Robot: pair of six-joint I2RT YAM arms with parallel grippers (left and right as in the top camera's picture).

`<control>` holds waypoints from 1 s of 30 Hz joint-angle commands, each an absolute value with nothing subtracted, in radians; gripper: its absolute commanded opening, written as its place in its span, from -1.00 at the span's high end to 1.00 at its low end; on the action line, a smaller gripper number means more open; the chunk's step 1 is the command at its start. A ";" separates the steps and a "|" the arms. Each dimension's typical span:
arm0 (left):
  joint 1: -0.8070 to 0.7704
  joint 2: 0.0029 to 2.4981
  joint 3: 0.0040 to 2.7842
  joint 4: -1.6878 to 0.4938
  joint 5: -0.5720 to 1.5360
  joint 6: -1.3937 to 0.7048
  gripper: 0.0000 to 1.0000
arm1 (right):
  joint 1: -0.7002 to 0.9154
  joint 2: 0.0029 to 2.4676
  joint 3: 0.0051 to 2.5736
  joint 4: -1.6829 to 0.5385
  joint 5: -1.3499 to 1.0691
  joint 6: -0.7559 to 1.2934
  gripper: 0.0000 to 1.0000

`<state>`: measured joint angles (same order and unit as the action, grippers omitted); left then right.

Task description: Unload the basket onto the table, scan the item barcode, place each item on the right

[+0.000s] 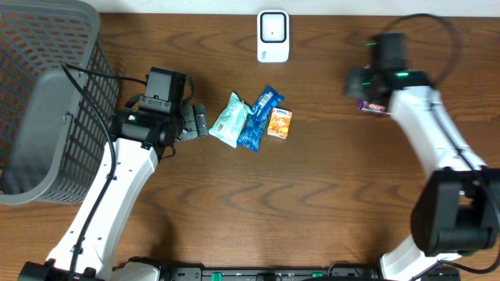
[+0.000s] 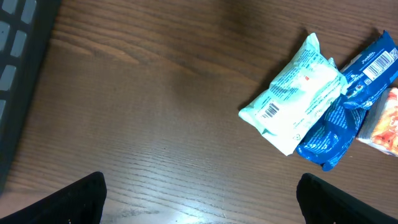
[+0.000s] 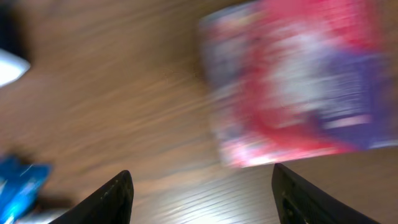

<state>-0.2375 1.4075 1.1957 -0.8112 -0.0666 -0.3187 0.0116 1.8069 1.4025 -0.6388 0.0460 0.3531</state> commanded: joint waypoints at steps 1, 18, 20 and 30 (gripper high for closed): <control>-0.235 1.412 1.203 -0.815 -0.080 -0.335 -0.95 | -0.128 1.804 1.413 -0.643 -0.089 0.245 -0.34; -0.235 1.412 1.203 -0.815 -0.080 -0.335 -0.96 | -0.385 2.013 1.412 -0.465 -0.392 0.121 -0.33; -0.235 1.412 1.203 -0.815 -0.080 -0.335 -0.96 | -0.385 2.047 1.412 -0.455 -0.395 0.105 -0.30; -0.235 1.412 1.203 -0.815 -0.080 -0.335 -0.96 | -0.389 2.125 1.419 -0.508 -0.417 0.028 0.98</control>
<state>-0.2375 1.4075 1.1957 -0.8116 -0.0666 -0.3191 -0.3843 2.1002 1.4231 -0.4767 -0.4522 0.0658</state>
